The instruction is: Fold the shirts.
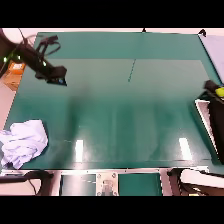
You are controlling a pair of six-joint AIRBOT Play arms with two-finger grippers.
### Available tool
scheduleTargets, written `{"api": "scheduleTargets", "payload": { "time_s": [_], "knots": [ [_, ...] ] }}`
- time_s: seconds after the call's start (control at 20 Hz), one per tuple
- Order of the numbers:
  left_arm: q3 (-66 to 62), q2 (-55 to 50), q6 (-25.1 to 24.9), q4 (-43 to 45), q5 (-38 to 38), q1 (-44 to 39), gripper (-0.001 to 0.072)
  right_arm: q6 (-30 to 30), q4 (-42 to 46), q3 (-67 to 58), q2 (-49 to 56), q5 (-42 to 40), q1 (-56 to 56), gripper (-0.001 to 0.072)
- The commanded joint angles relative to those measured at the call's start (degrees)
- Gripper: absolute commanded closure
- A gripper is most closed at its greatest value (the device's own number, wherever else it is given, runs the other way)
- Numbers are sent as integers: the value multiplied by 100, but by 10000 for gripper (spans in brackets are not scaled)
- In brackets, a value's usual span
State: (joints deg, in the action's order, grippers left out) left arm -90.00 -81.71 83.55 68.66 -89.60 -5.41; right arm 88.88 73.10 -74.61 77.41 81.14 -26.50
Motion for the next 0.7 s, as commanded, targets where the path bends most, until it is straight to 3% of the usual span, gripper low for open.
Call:
{"api": "scheduleTargets", "payload": {
  "time_s": [0.0, 0.2, 0.65],
  "knots": [
    [2081, 1408, 197, -9, 632, -133, 678, -247, -267, 1591, -994, -914, 1290, 695],
    [3650, 2719, 197, 39, 772, -131, 677, -258, -752, 3237, -2072, -1665, 2277, 694],
    [3810, 2927, 192, 125, 776, -131, 676, -256, -815, 3359, -2175, -1617, 2898, 693]
  ]
}}
